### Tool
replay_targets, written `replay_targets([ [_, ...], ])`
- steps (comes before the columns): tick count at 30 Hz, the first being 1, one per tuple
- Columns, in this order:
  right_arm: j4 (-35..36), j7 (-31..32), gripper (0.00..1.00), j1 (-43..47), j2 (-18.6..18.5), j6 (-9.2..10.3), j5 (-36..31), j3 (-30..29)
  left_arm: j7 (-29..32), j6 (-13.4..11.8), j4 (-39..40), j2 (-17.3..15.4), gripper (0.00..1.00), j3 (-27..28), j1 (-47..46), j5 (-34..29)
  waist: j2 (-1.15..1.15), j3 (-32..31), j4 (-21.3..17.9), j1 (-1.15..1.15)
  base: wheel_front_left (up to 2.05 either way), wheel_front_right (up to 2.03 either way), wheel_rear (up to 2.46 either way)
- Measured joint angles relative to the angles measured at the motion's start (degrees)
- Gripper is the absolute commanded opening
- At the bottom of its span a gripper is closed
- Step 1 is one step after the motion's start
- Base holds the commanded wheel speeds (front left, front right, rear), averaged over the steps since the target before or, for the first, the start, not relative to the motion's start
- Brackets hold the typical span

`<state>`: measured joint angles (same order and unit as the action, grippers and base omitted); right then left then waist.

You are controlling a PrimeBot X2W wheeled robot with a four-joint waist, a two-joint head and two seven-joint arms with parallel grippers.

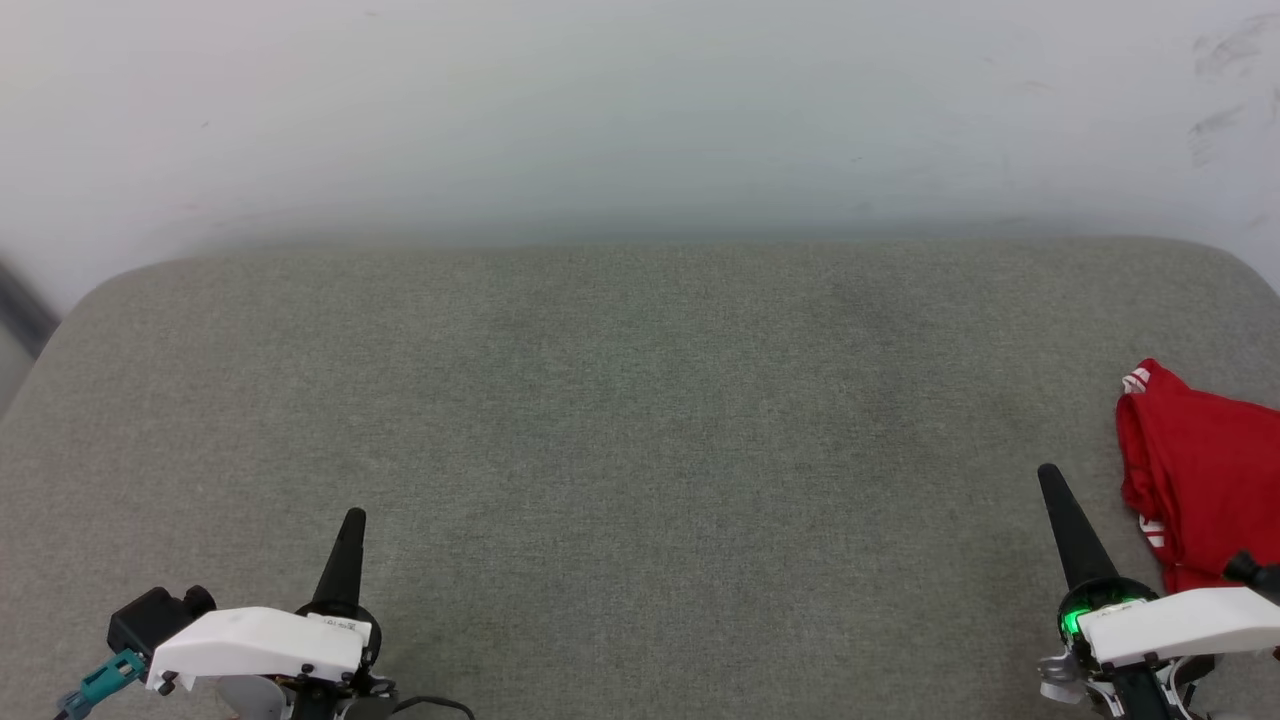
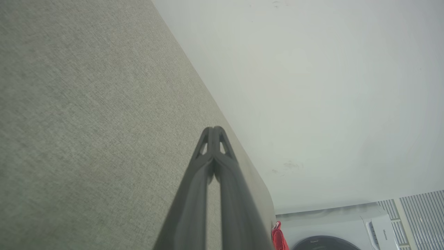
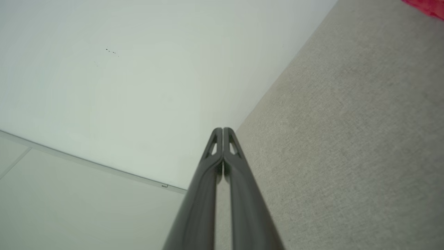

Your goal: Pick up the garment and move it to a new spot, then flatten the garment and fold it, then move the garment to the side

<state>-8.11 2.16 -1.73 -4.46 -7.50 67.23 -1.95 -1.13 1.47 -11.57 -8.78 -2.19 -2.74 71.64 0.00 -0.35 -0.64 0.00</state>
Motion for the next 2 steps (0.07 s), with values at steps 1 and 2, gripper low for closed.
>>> replay_targets([
  [1, -0.1, 0.2, 0.00, -0.2, 0.0, 0.00, 0.6, -0.1, 0.0, 0.1, 0.0, 0.1, 0.00, 0.2, -0.1, 0.5, 0.00, 0.0, 0.0, 0.00, 0.00, 0.00, 0.00],
  [2, -0.2, 0.2, 0.00, -0.3, 0.0, 0.00, 1.2, -0.1, 0.2, 0.2, -0.1, 0.2, 0.00, 0.4, -0.1, 0.9, 0.00, 0.0, 0.0, 0.00, 0.00, 0.00, 0.00],
])
